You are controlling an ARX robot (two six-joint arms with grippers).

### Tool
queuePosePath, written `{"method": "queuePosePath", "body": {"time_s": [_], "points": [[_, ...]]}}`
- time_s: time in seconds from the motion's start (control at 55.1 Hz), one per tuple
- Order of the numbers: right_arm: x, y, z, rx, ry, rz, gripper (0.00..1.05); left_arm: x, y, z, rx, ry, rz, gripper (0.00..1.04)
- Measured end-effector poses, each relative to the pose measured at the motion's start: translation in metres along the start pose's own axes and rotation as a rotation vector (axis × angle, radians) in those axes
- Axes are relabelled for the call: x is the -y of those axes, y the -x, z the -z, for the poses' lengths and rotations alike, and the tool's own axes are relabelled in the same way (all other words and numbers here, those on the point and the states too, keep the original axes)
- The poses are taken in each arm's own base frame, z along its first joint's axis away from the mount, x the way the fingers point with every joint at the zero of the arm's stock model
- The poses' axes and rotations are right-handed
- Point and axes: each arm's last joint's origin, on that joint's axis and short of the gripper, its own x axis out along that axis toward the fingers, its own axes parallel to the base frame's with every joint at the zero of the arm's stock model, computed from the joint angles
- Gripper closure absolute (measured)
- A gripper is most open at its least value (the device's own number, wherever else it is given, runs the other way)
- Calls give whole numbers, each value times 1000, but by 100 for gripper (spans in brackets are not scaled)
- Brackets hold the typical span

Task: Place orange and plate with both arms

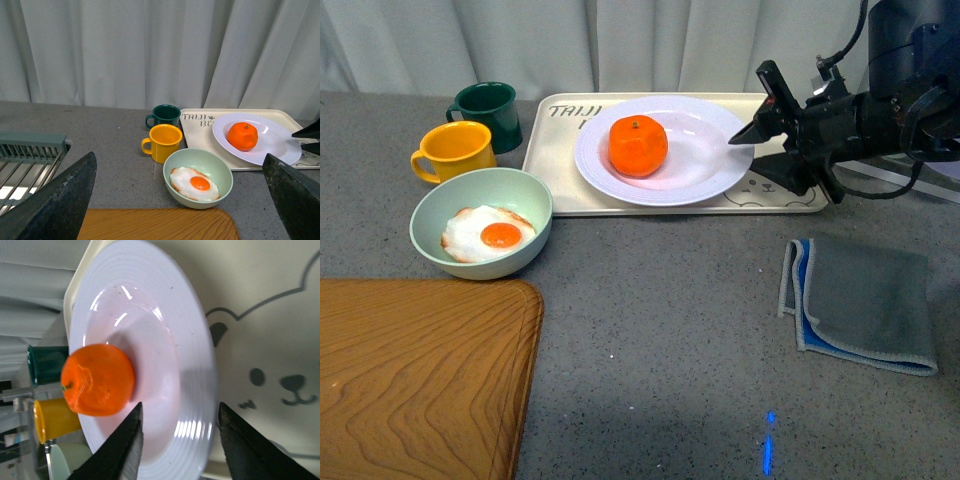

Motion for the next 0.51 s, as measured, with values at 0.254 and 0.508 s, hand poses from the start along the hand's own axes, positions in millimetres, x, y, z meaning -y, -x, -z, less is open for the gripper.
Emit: {"method": "queuePosePath", "body": {"time_s": [0.254, 0.508], "points": [[-9, 54, 10, 92, 228, 115, 19, 0, 0, 0, 0, 0, 0, 7], [-50, 117, 41, 250, 612, 221, 10, 0, 0, 0, 0, 0, 0, 7]]}}
